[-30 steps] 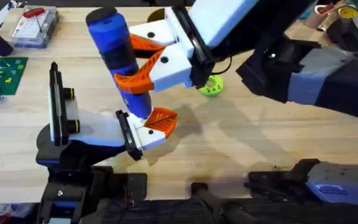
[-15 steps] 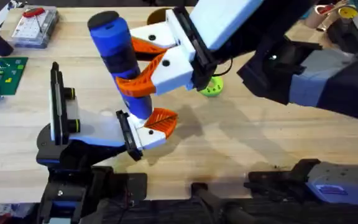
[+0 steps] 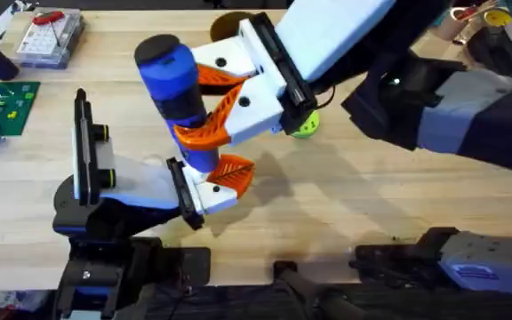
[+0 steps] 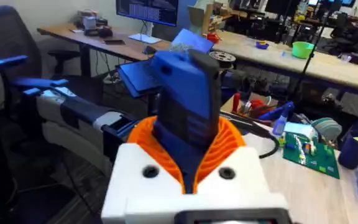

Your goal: Pick up the gripper from the table and insert it into the empty holder that is missing its gripper. Then pick up a screw, insert it into the mounting hole, and use the screwdriver to tighten it. Finally, clean up the table by picking up the vegetable and placing it into the bucket.

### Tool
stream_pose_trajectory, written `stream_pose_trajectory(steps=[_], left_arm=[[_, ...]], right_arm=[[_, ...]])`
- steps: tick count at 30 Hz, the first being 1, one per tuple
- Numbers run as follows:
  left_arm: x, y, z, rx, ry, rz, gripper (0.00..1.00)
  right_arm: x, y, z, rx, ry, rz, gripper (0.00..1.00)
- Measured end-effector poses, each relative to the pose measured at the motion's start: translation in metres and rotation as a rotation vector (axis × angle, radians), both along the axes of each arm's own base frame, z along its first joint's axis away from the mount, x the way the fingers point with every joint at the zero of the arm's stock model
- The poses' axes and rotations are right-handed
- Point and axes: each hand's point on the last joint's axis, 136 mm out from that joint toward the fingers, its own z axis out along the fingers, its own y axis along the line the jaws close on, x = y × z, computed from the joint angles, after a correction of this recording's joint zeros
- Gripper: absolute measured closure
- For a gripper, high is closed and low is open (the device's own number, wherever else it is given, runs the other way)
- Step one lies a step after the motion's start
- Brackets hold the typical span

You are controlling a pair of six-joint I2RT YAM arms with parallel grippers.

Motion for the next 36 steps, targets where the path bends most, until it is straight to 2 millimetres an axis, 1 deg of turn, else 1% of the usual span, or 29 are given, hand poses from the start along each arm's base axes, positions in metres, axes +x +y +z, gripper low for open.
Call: stream_pose_trajectory(steps=[21,25,32,36], left_arm=[[-0.001,-0.001,0.0,0.002,-0.006,-0.009,0.987],[-0.002,-0.001,0.0,0.001,-0.006,-0.013,0.987],[-0.002,-0.001,0.0,0.001,-0.005,-0.013,0.987],[-0.002,-0.001,0.0,-0.001,0.0,-0.012,0.987]], right_arm=[[0.001,0.001,0.004,-0.029,0.057,0.005,0.948],[0.004,0.003,0.004,-0.064,0.099,0.001,0.948],[0.007,0.005,0.004,-0.075,0.109,-0.013,0.948],[0.016,0.011,0.0,-0.091,0.133,-0.041,0.948]])
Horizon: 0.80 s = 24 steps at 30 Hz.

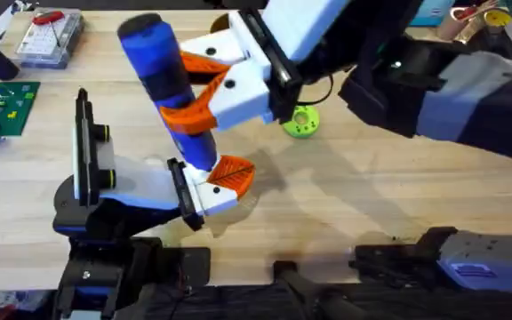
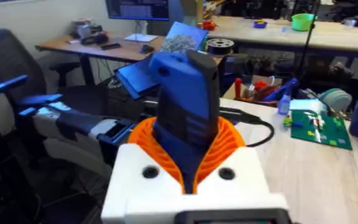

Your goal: Pick up the gripper from the table and insert it into the empty holder that is missing its gripper. Then pick up a screw, insert it into the mounting hole, and use the screwdriver to tighten it. Finally, clean up the table by picking up the vegetable and placing it into the bucket.

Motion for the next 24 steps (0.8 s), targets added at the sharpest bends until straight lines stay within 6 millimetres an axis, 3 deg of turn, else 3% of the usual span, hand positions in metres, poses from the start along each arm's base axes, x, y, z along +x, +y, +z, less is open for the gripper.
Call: stream_pose_trajectory(steps=[7,24], left_arm=[[0.0001,0.0001,0.0,-0.002,0.006,0.001,0.987],[-0.0004,-0.0002,0.0001,-0.002,0.004,-0.002,0.987]], right_arm=[[0.0082,0.0052,-0.0017,-0.009,0.02,-0.025,0.948],[-0.0004,0.0031,0.0019,-0.003,0.008,0.049,0.948]])
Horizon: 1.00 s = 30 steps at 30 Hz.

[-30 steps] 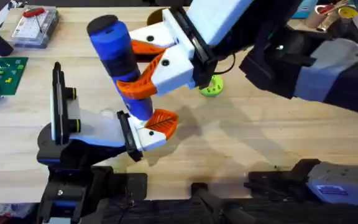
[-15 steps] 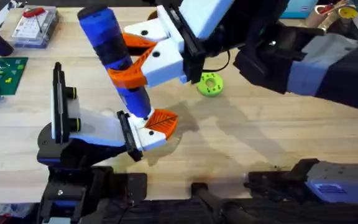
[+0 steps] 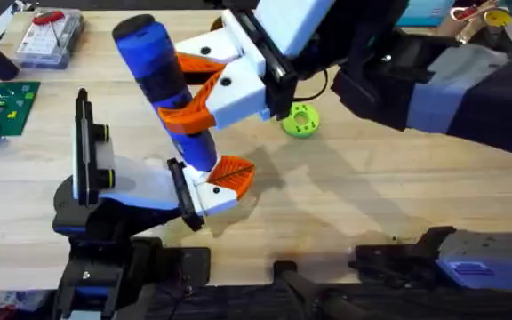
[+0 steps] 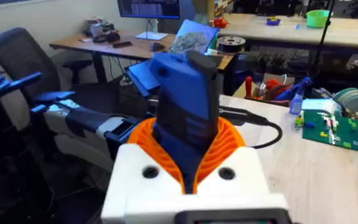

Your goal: Pick up the gripper from the table and insert it into the empty holder that is missing its gripper. Then pick up a screw, insert it into the mounting hole, and use the screwdriver to tighten it. Finally, clean up the table by picking up the vegetable and placing it into the bucket.

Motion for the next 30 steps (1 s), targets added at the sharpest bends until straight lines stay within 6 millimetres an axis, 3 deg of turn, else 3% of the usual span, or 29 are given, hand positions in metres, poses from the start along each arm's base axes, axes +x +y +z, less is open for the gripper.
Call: stream_pose_trajectory(steps=[12,17,23,30], left_arm=[[0.002,0.001,0.004,0.005,-0.038,0.015,0.987],[0.004,0.003,0.024,0.004,-0.106,0.046,0.987],[0.007,0.007,0.048,-0.009,-0.158,0.089,0.987],[0.006,0.007,0.057,-0.008,-0.201,0.091,0.987]], right_arm=[[0.005,0.006,0.015,-0.025,0.045,0.051,0.946],[0.013,0.006,0.042,-0.035,0.067,0.102,0.947],[-0.004,-0.001,0.077,-0.003,-0.004,0.214,0.947],[-0.002,0.001,0.095,-0.024,0.018,0.25,0.946]])
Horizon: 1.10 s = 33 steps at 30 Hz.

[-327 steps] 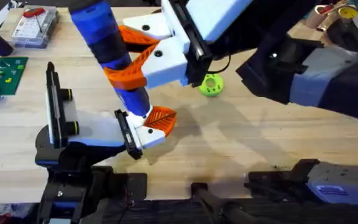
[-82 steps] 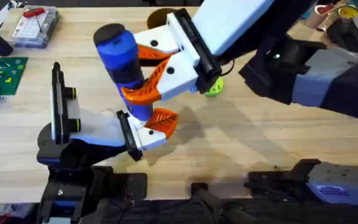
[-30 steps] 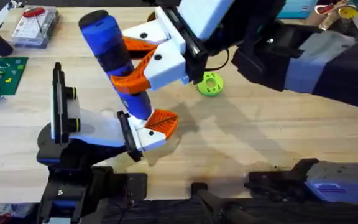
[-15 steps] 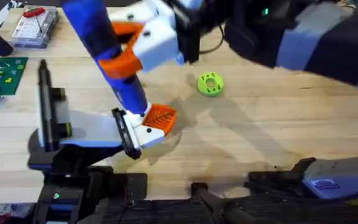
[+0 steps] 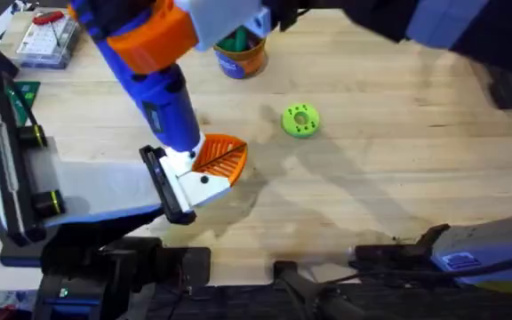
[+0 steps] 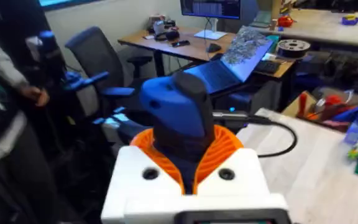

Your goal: Pick up the gripper from the table and insert it into the empty holder that is missing its gripper. Then pick up a screw, insert it into the mounting hole, and use the screwdriver to tighten it. Finally, clean up the table by picking up the vegetable and placing it into the bucket.

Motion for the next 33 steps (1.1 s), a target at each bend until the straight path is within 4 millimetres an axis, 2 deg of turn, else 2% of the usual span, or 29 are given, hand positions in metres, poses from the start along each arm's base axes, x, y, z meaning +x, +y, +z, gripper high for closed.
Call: stream_pose_trajectory(steps=[2,33], left_arm=[[0.0014,0.0006,-0.0026,-0.008,0.029,0.006,0.987],[0.0014,0.0006,-0.0026,-0.008,0.029,0.006,0.987]], right_arm=[[0.002,-0.0002,-0.0028,-0.05,0.06,-0.006,0.946],[0.002,-0.0002,-0.0028,-0.05,0.06,-0.006,0.946]])
